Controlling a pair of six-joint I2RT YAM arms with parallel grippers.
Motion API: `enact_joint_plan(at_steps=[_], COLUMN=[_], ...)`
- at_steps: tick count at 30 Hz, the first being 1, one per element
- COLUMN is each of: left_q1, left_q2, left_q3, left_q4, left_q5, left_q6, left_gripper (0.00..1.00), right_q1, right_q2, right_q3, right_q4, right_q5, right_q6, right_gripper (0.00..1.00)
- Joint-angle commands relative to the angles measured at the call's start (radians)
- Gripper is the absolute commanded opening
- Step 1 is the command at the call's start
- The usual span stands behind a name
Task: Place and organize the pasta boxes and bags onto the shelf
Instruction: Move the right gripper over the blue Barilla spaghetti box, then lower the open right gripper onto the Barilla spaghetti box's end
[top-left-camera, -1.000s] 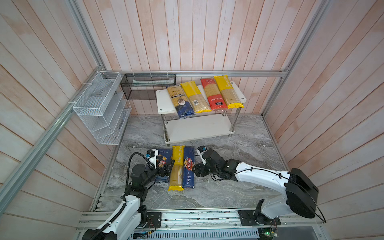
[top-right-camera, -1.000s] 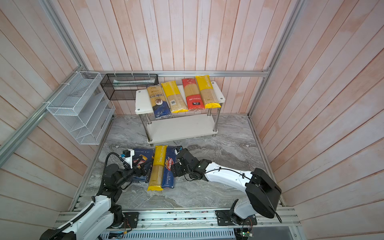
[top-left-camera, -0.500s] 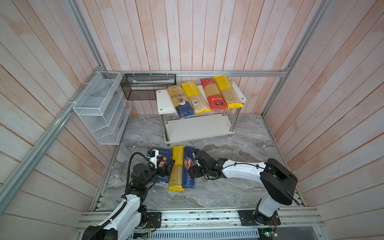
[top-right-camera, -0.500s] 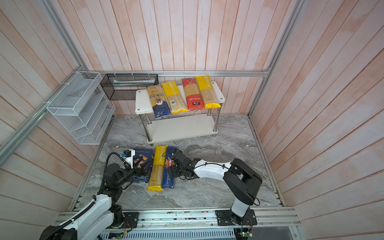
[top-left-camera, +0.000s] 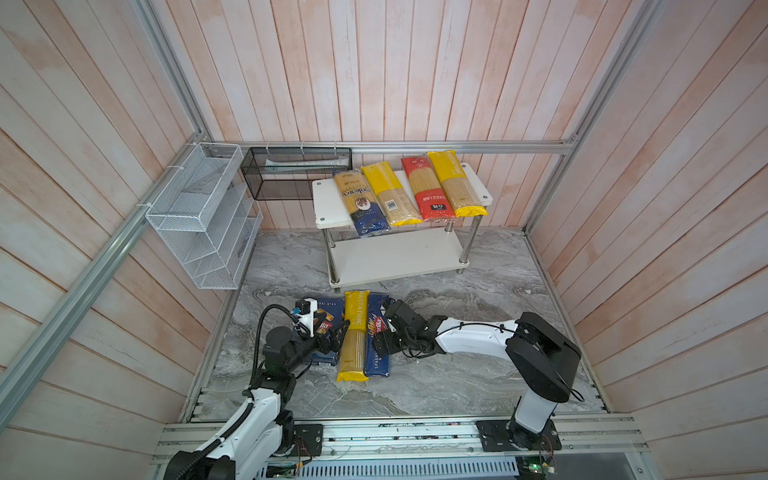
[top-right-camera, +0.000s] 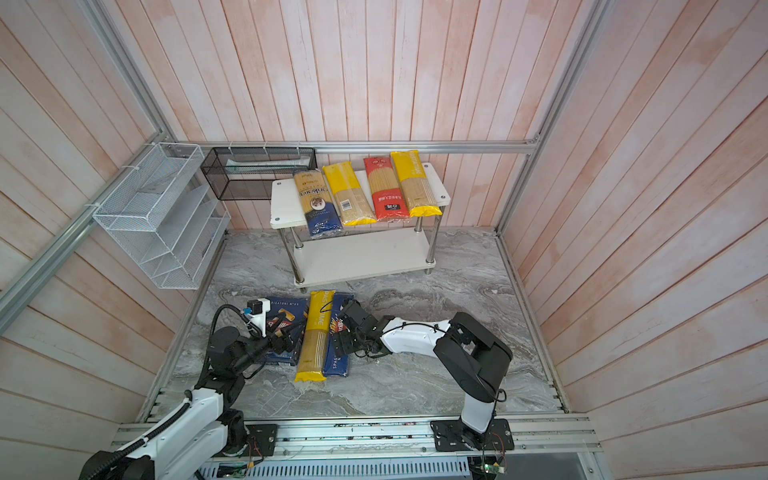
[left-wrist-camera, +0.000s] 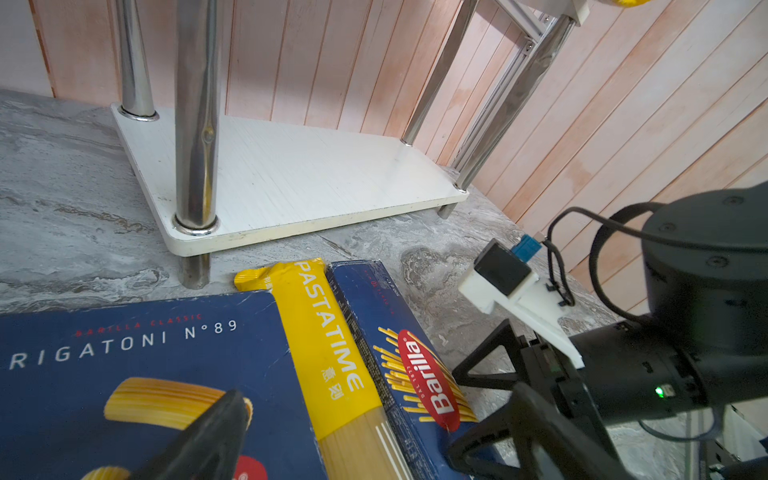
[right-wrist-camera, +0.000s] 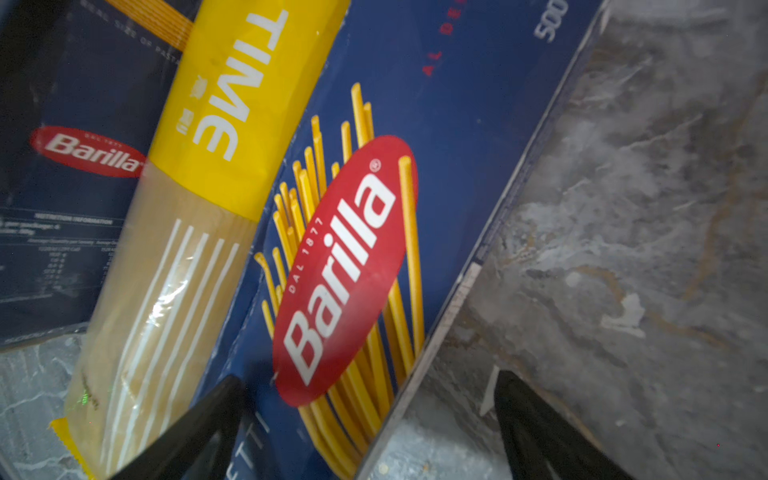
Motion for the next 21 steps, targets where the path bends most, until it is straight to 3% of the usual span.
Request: enact_joint_plan(at_steps=[1, 21], left_q1=[-0.006, -0.005], left_q2=[-0.018, -0.012], left_q3=[0.003, 0.001], left_q4=[0.006, 0.014], left_q5=[-0.001, -0.004], left_q6=[0.016, 0.013], left_gripper=[1.00, 1.00], right_q1=[-0.005, -0.135], right_q2=[0.048, -0.128], right_q3=[0.040, -0.151], right_q4=[-0.057, -0.085], right_q5=[0.013, 0.018], right_q6=[-0.020, -0.001], right_gripper=[0.94, 0.94])
